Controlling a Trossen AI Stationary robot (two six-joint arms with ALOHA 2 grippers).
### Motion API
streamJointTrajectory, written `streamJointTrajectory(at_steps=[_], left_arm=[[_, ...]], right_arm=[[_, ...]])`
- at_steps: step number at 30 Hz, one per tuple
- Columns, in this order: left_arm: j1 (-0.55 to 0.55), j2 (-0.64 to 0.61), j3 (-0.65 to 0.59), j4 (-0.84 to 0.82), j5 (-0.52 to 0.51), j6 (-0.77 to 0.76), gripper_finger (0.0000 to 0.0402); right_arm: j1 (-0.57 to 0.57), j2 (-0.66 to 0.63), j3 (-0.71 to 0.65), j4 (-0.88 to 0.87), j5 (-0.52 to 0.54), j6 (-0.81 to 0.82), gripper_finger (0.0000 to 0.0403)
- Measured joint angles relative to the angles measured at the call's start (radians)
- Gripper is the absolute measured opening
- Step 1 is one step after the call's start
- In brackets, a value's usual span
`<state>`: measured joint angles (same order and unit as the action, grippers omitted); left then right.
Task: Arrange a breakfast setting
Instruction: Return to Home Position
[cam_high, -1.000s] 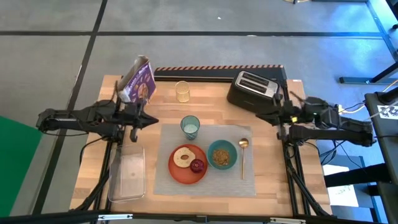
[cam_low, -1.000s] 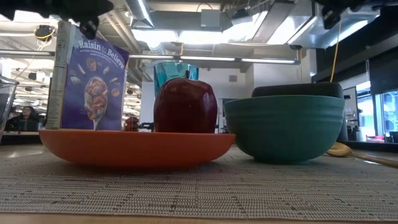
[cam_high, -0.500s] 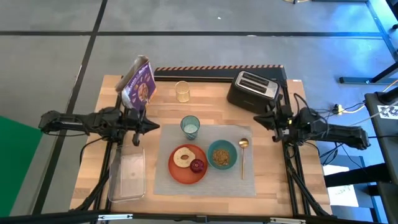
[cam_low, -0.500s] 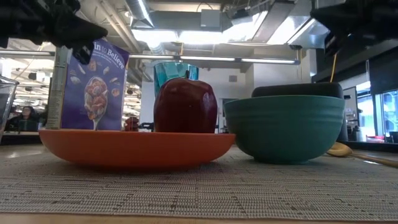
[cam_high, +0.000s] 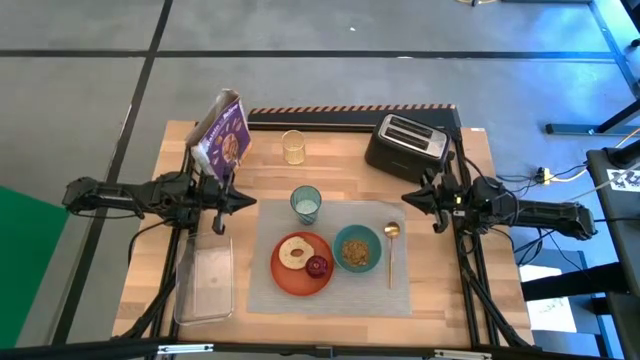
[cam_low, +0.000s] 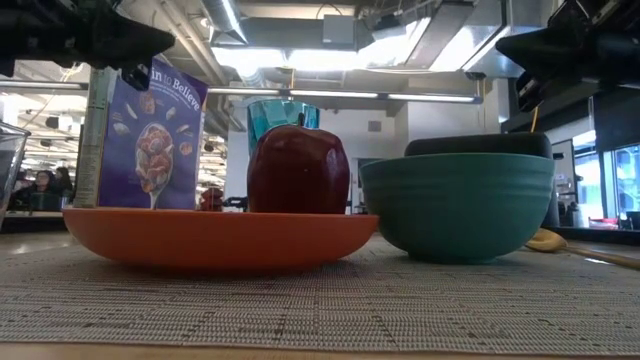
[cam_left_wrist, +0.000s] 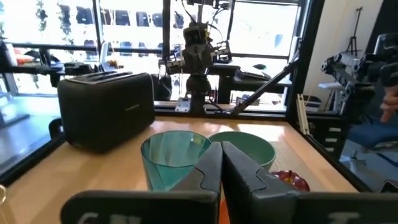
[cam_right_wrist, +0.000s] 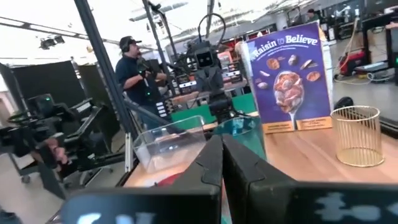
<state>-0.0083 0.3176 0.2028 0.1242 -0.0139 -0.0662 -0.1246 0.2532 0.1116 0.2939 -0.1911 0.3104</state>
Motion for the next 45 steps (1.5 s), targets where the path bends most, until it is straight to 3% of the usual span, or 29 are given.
streamJointTrajectory(at_steps=[4,8,16,24,29,34,40,45], left_arm=[[0.000,0.000,-0.002,-0.004,0.002,0.016,0.0001],[0.000,0.000,-0.055,0.065,0.024,0.001,0.0000],[0.000,0.000,-0.167,0.254,0.017,-0.032,0.0000],[0.000,-0.047,-0.172,0.213,0.051,-0.028,0.0000],[0.001,-0.175,-0.172,0.089,0.051,-0.028,0.0000],[0.000,-0.316,-0.172,-0.010,0.028,-0.002,0.0000],[0.001,-0.314,-0.176,-0.028,0.020,0.010,0.0000],[0.001,-0.316,-0.195,-0.011,0.005,0.054,0.0000]], right_arm=[[0.000,-0.057,0.000,-0.075,-0.028,-0.005,0.0000],[0.000,-0.110,0.000,-0.164,0.045,-0.027,0.0000],[0.000,-0.121,0.000,-0.165,0.054,-0.029,0.0000],[0.000,-0.169,0.000,-0.203,-0.017,-0.028,0.0000],[0.000,-0.253,0.000,-0.284,0.016,-0.031,0.0000],[0.000,-0.251,-0.006,-0.266,-0.023,-0.031,0.0000],[0.000,-0.251,-0.098,-0.104,-0.038,-0.006,0.0000],[0.001,-0.251,-0.104,-0.134,-0.058,-0.001,0.0000]])
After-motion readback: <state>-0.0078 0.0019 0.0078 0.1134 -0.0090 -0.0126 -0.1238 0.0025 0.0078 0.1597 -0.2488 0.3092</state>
